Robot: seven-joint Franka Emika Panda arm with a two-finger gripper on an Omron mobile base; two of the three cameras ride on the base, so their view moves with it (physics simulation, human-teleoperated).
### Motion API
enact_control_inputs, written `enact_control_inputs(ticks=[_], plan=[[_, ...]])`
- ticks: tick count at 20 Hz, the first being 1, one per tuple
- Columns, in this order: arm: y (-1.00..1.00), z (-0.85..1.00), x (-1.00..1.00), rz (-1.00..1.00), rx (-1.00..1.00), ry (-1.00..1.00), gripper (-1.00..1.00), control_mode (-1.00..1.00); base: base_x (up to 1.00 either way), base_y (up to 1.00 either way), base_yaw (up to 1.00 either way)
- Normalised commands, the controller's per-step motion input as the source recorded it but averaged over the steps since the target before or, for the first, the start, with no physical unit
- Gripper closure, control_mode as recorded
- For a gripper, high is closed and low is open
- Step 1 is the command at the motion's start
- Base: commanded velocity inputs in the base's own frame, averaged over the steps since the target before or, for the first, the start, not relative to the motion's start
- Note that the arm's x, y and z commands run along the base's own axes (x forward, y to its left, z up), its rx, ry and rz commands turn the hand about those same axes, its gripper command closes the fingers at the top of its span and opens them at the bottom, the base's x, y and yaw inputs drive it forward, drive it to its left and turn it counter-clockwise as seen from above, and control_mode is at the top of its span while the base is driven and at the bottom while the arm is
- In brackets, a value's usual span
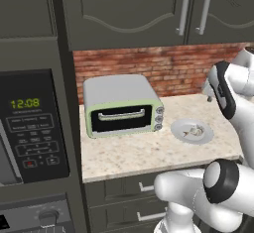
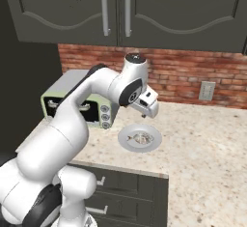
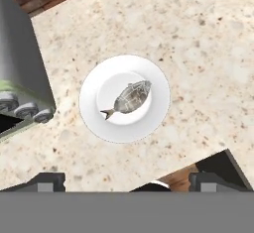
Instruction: Place the fish on the rack of the oven, and slide the rack back inside. Close the oven door.
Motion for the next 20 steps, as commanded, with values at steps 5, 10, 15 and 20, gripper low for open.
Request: enact_control_inputs(ticks=[5,10,15,20], plan=[[-0.01,-0.54,0.11,-0.08,0.00,0.06,-1.00,-1.00,0.00,0.00,0.00],[0.00,-0.50,0.31,-0.07,0.00,0.07,-1.00,-1.00,0.00,0.00,0.00],[0.00,-0.51,0.34,-0.10,0.00,0.03,-1.00,-1.00,0.00,0.00,0.00],[0.00,-0.52,0.32,-0.12,0.01,0.00,-1.00,-1.00,0.00,0.00,0.00]])
